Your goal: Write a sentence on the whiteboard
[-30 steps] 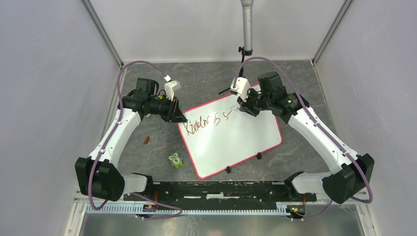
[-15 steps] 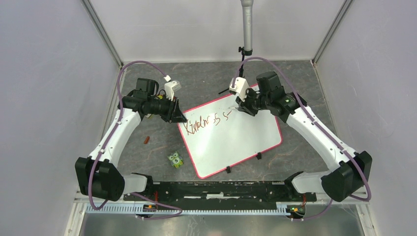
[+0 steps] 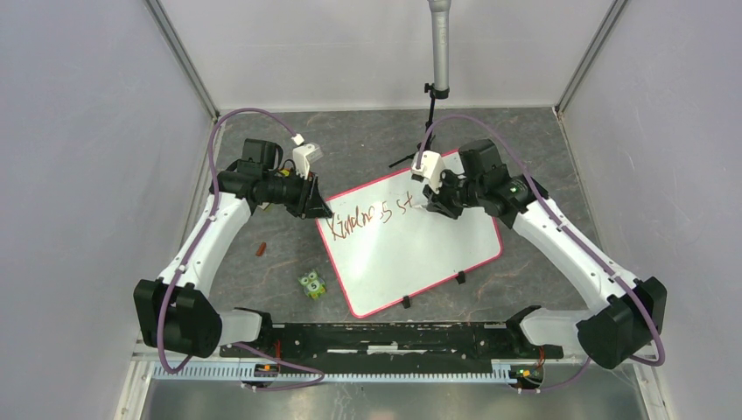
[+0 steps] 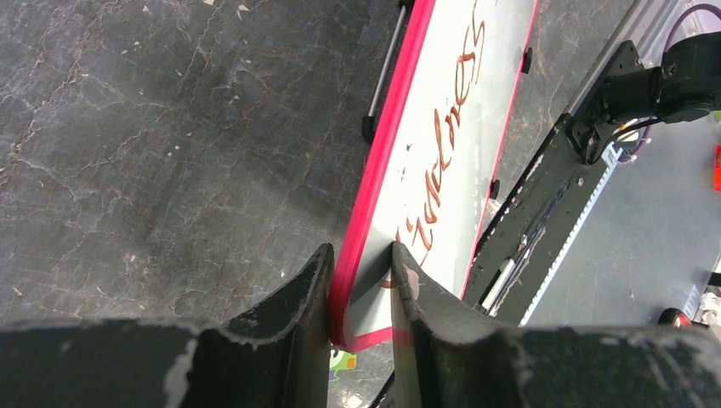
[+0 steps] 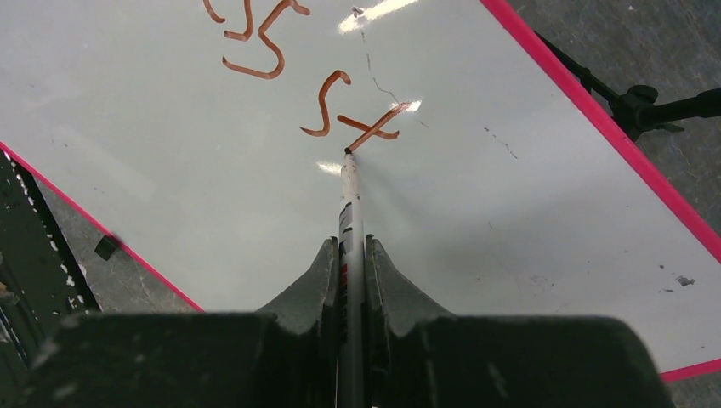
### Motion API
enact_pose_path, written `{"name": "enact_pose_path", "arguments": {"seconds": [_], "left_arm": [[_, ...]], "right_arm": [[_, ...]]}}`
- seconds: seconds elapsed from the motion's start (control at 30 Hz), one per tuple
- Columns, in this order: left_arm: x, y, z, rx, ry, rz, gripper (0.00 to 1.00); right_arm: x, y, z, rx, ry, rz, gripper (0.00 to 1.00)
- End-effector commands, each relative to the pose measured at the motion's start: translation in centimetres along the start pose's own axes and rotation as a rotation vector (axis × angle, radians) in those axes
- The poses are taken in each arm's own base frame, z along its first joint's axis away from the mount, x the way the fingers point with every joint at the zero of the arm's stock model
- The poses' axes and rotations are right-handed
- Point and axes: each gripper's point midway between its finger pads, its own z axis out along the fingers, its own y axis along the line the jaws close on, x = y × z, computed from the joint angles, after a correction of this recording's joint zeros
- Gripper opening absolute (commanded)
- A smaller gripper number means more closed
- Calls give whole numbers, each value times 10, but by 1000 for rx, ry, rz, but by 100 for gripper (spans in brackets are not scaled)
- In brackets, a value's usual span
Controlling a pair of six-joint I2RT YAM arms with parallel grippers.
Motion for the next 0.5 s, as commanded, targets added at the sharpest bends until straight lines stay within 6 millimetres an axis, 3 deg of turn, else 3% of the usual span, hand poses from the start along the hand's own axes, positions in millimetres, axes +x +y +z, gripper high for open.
{"name": "enact_pose_path", "arguments": {"seconds": [0.0, 0.47], "left_arm": [[7, 4, 1, -22, 32, 49, 2], [6, 3, 1, -20, 29, 52, 2]], "right_arm": [[11, 4, -2, -3, 28, -10, 0], [0, -15, -11, 66, 49, -39, 0]]}}
